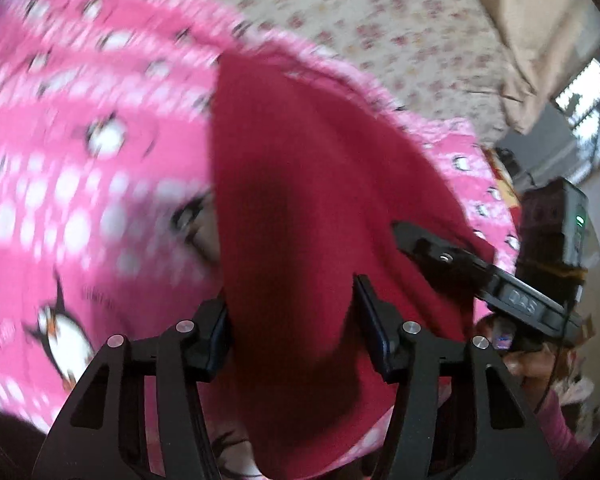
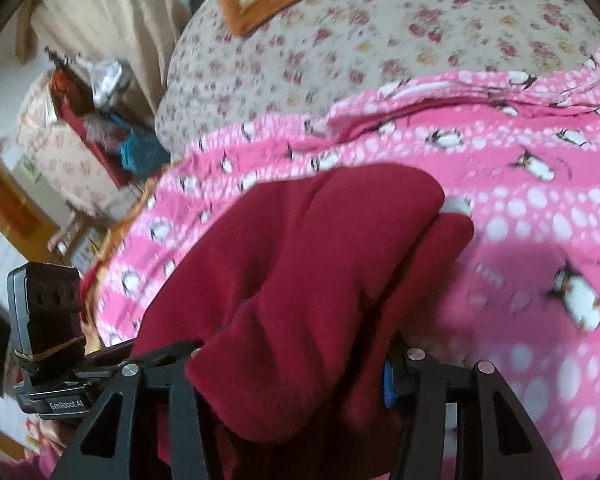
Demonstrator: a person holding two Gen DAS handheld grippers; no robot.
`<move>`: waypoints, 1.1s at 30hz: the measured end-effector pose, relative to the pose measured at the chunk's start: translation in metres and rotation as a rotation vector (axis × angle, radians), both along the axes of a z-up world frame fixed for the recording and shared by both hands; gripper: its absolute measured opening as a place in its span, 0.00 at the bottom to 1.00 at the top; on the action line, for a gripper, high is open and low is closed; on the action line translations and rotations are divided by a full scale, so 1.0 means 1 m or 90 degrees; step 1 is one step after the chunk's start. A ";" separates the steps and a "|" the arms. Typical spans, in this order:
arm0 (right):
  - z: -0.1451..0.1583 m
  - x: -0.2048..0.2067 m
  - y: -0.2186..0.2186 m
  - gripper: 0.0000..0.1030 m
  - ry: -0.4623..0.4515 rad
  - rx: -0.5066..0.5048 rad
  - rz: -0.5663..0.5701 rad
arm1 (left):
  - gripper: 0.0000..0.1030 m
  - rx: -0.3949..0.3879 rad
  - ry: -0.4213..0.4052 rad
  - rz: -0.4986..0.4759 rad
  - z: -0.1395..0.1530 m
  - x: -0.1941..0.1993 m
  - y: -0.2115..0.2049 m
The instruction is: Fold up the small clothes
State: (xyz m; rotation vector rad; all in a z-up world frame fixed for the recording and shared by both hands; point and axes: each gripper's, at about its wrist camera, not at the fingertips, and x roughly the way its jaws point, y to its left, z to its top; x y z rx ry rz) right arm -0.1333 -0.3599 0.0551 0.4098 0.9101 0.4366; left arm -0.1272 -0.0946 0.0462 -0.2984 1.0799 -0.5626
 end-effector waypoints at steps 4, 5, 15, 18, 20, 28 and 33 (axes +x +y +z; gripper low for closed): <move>-0.005 -0.008 -0.004 0.57 0.038 -0.049 0.000 | 0.63 0.019 -0.010 0.008 0.010 -0.006 -0.001; -0.002 -0.012 -0.010 0.57 0.041 -0.044 -0.008 | 0.65 0.032 -0.023 0.010 0.014 -0.008 -0.002; 0.076 -0.059 -0.026 0.58 -0.088 -0.036 -0.042 | 0.72 0.121 -0.118 0.085 0.037 -0.032 -0.001; 0.076 -0.058 -0.001 0.58 -0.101 -0.072 -0.001 | 0.72 0.149 -0.133 0.091 0.041 -0.036 -0.005; 0.067 -0.057 0.013 0.58 -0.089 -0.113 0.014 | 0.72 0.159 -0.145 0.096 0.045 -0.040 -0.004; 0.013 -0.062 0.034 0.58 -0.034 -0.300 0.043 | 0.72 0.218 -0.213 0.123 0.055 -0.059 -0.003; 0.028 -0.070 0.023 0.58 -0.020 -0.251 0.019 | 0.72 0.238 -0.251 0.122 0.064 -0.069 -0.006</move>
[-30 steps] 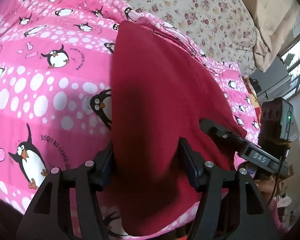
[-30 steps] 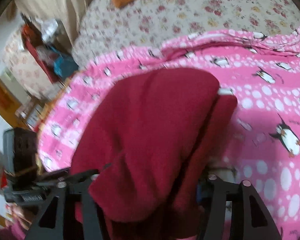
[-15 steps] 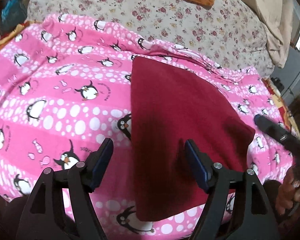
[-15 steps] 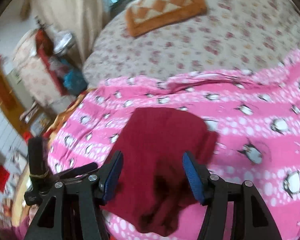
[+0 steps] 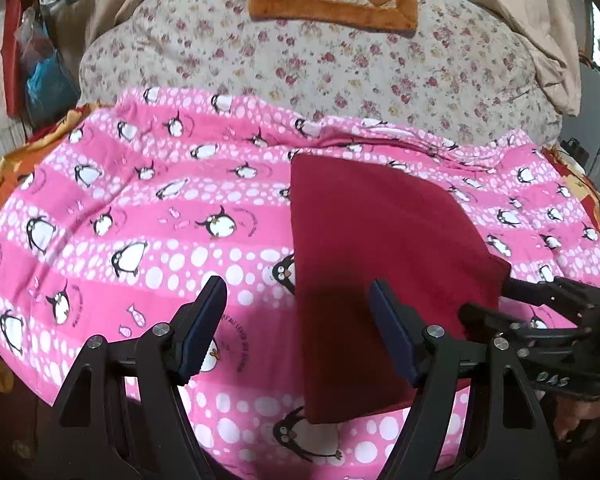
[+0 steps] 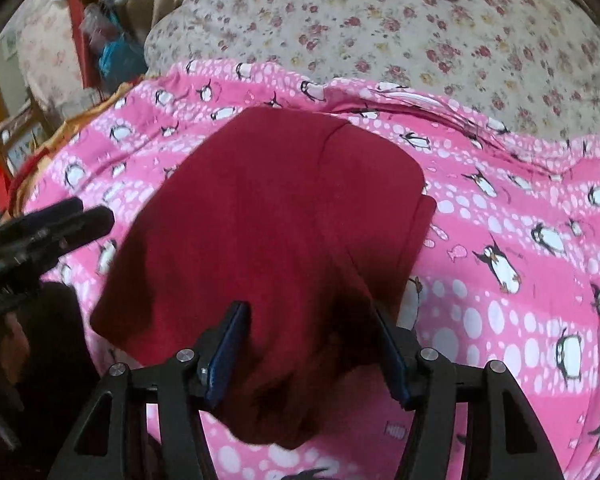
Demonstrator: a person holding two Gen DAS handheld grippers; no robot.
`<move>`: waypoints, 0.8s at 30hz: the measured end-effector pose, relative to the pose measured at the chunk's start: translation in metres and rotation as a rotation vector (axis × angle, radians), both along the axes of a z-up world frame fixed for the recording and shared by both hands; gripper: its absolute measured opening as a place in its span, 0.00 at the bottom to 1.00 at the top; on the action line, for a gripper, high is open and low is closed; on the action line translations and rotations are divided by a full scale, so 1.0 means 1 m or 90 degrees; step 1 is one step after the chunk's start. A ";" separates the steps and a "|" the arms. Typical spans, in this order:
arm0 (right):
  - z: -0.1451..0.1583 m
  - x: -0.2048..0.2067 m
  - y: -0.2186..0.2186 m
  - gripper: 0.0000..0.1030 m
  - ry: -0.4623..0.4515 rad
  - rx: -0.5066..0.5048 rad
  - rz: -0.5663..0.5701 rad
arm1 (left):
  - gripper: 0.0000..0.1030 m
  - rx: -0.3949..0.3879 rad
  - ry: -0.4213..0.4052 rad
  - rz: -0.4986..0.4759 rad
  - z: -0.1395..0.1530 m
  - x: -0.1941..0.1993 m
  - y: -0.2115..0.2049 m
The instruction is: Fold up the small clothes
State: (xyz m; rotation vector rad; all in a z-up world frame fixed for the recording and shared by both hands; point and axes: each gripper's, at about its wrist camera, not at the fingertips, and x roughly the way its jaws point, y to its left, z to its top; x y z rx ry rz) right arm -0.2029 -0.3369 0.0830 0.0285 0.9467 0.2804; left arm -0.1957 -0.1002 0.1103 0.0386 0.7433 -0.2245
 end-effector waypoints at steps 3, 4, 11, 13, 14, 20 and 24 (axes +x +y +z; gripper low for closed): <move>0.016 -0.012 -0.002 0.58 -0.022 0.024 -0.016 | 0.72 -0.010 -0.008 0.000 0.005 -0.003 0.002; 0.021 -0.016 -0.001 0.59 -0.030 0.024 -0.021 | 0.72 -0.012 -0.009 0.001 0.006 -0.005 0.002; 0.051 -0.034 0.007 0.78 -0.095 0.018 -0.036 | 0.72 -0.028 -0.030 0.001 0.017 -0.015 0.004; 0.054 -0.036 0.008 0.78 -0.102 0.018 -0.037 | 0.72 -0.023 -0.041 0.007 0.021 -0.018 0.005; 0.055 -0.037 0.008 0.78 -0.102 0.016 -0.037 | 0.72 -0.020 -0.044 0.008 0.022 -0.019 0.005; 0.053 -0.036 0.005 0.78 -0.096 0.018 -0.046 | 0.72 0.007 -0.071 0.021 0.026 -0.027 0.003; 0.047 -0.034 0.003 0.78 -0.084 0.022 -0.057 | 0.72 0.026 -0.085 0.030 0.026 -0.028 0.003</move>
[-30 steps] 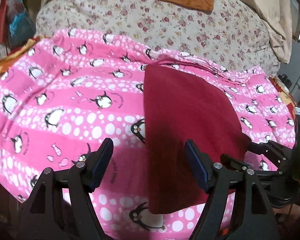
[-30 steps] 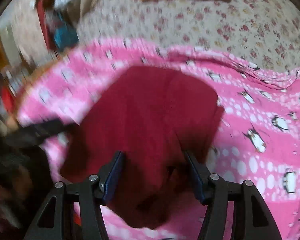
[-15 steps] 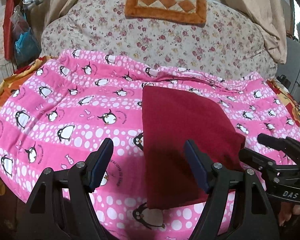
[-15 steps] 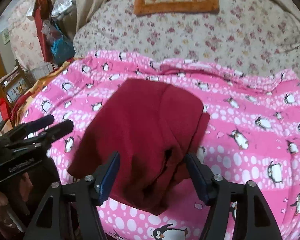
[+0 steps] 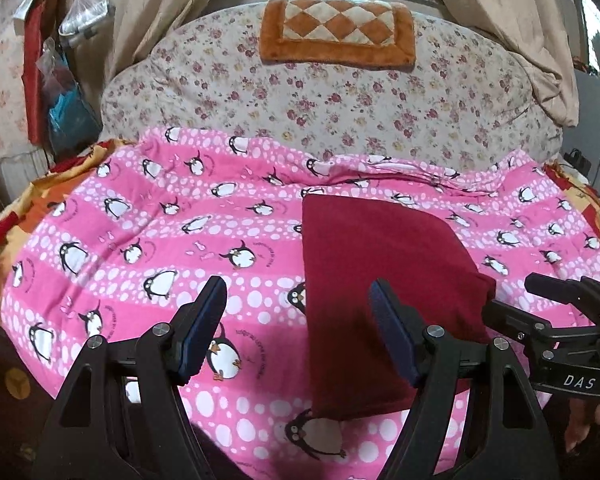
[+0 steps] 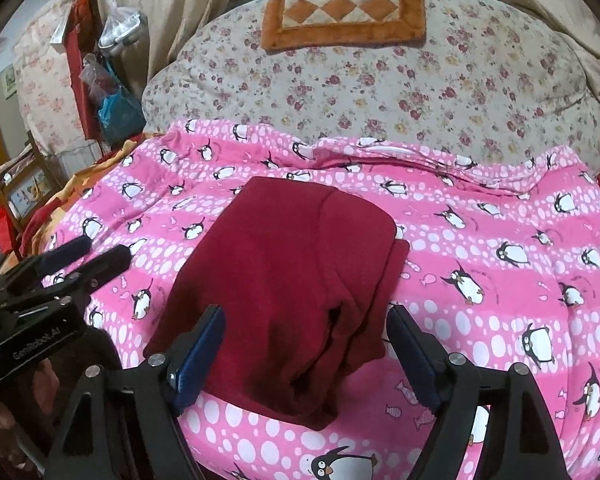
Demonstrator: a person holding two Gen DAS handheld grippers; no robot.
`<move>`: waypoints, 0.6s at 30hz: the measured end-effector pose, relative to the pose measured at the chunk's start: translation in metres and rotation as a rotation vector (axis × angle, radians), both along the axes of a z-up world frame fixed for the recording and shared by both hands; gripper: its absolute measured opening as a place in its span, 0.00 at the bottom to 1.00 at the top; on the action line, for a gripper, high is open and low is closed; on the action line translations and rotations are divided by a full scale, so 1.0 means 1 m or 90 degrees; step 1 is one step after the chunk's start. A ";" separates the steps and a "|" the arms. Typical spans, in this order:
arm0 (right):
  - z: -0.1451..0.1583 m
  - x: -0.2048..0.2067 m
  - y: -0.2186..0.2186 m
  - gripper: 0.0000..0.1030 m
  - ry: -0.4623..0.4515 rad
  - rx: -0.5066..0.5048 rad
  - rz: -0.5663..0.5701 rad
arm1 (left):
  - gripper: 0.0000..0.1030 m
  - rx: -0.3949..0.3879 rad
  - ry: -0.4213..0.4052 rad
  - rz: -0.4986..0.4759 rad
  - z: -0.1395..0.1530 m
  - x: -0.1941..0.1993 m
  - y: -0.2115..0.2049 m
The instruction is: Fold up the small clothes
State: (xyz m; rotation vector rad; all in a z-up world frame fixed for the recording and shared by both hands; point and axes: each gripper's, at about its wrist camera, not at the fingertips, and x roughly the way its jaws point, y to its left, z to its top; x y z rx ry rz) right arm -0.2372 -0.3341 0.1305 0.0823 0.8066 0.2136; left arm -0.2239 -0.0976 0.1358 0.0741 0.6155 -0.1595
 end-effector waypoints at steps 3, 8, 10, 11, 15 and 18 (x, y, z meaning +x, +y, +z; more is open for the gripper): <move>-0.002 0.001 0.000 0.78 0.006 0.003 -0.002 | 0.72 0.009 -0.005 0.008 -0.001 -0.001 0.000; -0.003 0.000 0.004 0.78 0.003 -0.004 0.004 | 0.72 0.005 -0.002 0.007 -0.003 -0.001 0.001; -0.004 0.000 0.007 0.78 0.004 -0.007 0.007 | 0.72 0.004 0.007 0.006 -0.005 0.000 0.001; -0.005 -0.001 0.009 0.78 0.004 -0.008 0.007 | 0.72 0.004 0.013 0.003 -0.006 0.001 0.001; -0.006 -0.001 0.011 0.78 0.005 -0.010 0.008 | 0.72 0.009 0.007 0.017 -0.006 0.000 0.001; -0.008 -0.002 0.013 0.78 0.009 -0.015 0.011 | 0.72 0.008 0.009 0.017 -0.006 0.000 0.001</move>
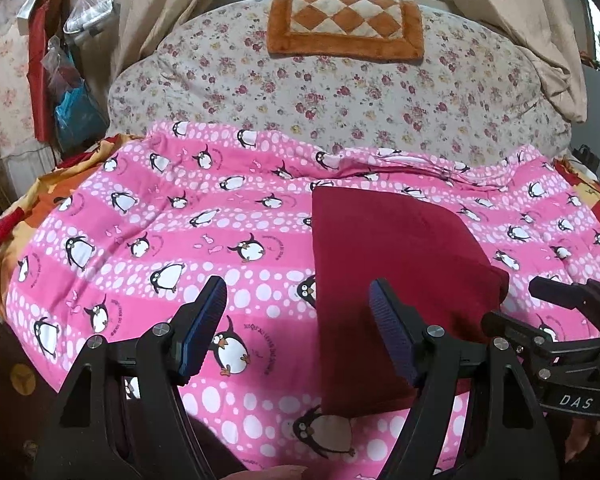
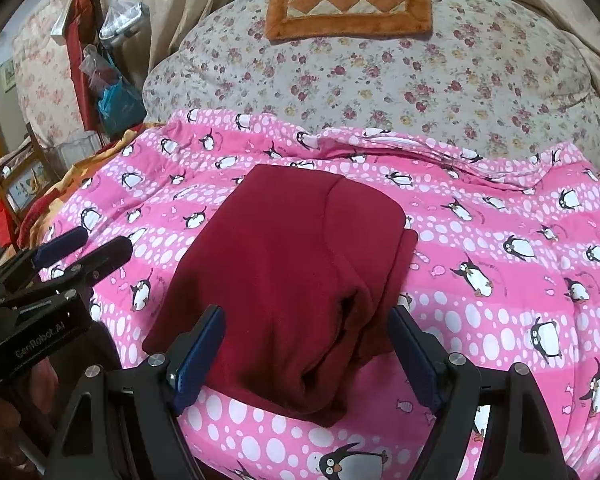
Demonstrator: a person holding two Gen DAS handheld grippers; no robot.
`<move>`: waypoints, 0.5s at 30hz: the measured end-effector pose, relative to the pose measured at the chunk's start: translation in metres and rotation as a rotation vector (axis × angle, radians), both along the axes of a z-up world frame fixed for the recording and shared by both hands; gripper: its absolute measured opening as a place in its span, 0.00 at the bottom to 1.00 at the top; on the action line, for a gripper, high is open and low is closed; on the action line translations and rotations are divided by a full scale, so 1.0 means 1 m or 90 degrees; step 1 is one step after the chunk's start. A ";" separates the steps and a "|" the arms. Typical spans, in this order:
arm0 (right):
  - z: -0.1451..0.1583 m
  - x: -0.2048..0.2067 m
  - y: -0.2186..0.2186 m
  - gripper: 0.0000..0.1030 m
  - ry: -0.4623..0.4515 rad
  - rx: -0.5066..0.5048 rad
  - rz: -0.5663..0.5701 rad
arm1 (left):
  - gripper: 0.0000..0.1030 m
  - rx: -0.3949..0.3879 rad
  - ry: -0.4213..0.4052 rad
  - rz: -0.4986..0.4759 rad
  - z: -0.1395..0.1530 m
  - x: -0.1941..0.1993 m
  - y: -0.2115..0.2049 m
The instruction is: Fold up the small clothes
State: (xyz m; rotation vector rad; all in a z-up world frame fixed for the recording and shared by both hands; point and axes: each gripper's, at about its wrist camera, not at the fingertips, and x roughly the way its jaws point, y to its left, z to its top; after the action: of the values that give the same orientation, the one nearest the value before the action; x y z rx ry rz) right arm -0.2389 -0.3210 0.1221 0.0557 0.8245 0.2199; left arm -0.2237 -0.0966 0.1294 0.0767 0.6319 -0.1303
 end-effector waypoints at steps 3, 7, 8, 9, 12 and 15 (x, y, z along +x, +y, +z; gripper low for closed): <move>-0.002 0.000 0.000 0.78 0.005 0.003 0.000 | 0.72 -0.002 0.002 -0.002 0.000 0.000 0.000; -0.002 0.000 -0.001 0.78 0.006 0.004 -0.004 | 0.72 -0.010 0.012 -0.001 -0.004 0.001 0.000; -0.002 0.000 -0.001 0.78 0.006 0.004 -0.004 | 0.72 -0.010 0.013 -0.001 -0.004 0.001 0.000; -0.002 0.000 -0.001 0.78 0.006 0.004 -0.004 | 0.72 -0.010 0.014 -0.001 -0.005 0.001 -0.001; -0.002 0.000 -0.001 0.78 0.007 0.003 -0.004 | 0.72 -0.012 0.012 0.001 -0.005 0.000 0.000; -0.002 0.000 0.000 0.78 0.007 0.003 -0.004 | 0.72 -0.015 0.012 0.000 -0.006 0.001 0.000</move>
State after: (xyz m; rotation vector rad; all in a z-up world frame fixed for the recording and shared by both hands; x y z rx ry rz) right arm -0.2387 -0.3211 0.1199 0.0641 0.8348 0.2155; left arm -0.2223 -0.0963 0.1237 0.0526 0.6487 -0.1383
